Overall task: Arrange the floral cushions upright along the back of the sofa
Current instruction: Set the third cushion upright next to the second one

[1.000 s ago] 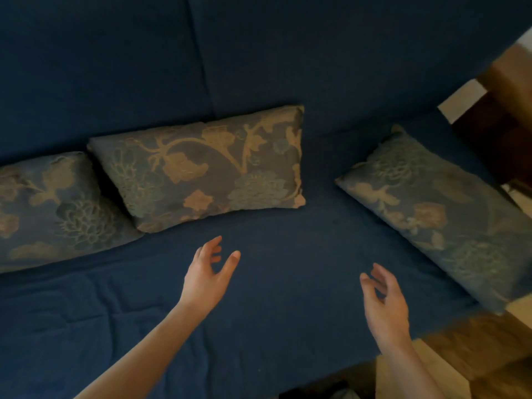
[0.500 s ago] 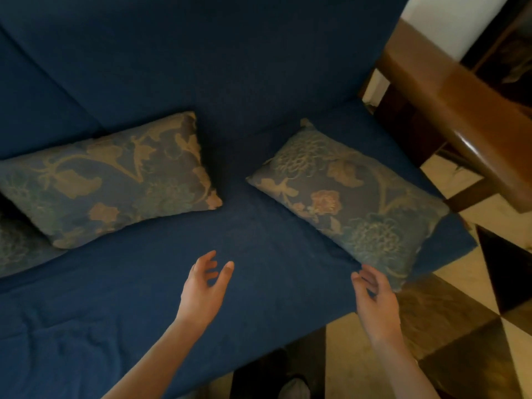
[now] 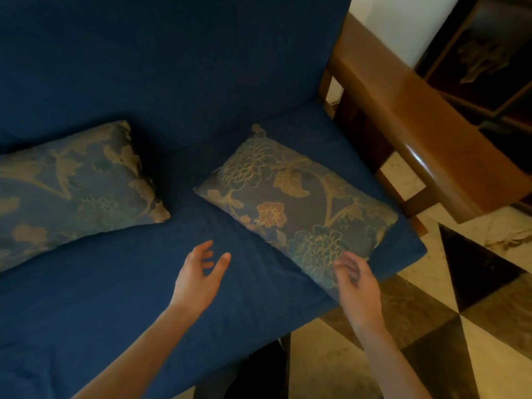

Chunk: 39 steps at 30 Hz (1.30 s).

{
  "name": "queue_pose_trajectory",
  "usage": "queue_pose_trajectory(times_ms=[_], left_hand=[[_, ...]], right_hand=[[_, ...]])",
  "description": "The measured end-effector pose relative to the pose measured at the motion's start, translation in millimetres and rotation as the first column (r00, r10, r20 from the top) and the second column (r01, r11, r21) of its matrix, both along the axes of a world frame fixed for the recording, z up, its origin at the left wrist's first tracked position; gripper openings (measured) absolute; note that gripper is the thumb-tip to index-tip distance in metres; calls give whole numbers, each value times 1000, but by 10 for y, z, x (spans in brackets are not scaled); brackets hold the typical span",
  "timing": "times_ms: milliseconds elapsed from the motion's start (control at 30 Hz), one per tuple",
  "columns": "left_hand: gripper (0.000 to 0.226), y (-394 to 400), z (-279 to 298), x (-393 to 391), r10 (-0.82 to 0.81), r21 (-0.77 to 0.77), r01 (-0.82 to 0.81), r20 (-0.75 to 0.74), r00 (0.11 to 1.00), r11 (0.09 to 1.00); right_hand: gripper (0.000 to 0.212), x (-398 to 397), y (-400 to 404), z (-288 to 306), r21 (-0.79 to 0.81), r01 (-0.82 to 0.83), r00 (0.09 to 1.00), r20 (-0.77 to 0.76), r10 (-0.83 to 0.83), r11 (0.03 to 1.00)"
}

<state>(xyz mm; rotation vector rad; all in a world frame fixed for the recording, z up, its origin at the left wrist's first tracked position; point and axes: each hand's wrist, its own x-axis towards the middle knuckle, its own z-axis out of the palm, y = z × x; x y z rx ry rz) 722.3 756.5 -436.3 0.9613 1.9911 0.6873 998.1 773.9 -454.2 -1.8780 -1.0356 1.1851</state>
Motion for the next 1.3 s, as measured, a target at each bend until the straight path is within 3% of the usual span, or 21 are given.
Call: queue_pose_trajectory(times_ms=[433,667,967,1133,1200,1300], left_hand=[[65,792,-476,500,264,-151,-240,172,949,959],[56,1058,-681,750,605,-325,-514,335,723,794],[53,1399,-882,1117,730,-479,-560,333,597,676],[42,1513,-1014,1254,734,-485,-570,274,621,664],[35,1554,-1041,1278,778,-543,-576,276,565,611],[51,1601,-1053,1276,839,-598,-601,271,472,531]], right_hand=[[43,330,1352,-167,-29,-188,975,111,190,982],[42,429,2099,-236,-60,-323,925,193,329,944],[51,394,3095,-659,-222,-423,868,181,463,879],[60,394,3346,-953,-360,-481,817,147,558,800],[66,382,3382,-1040,-409,-479,820,109,562,777],[72,295,3418,-1103,-474,-489,829,11,560,732]])
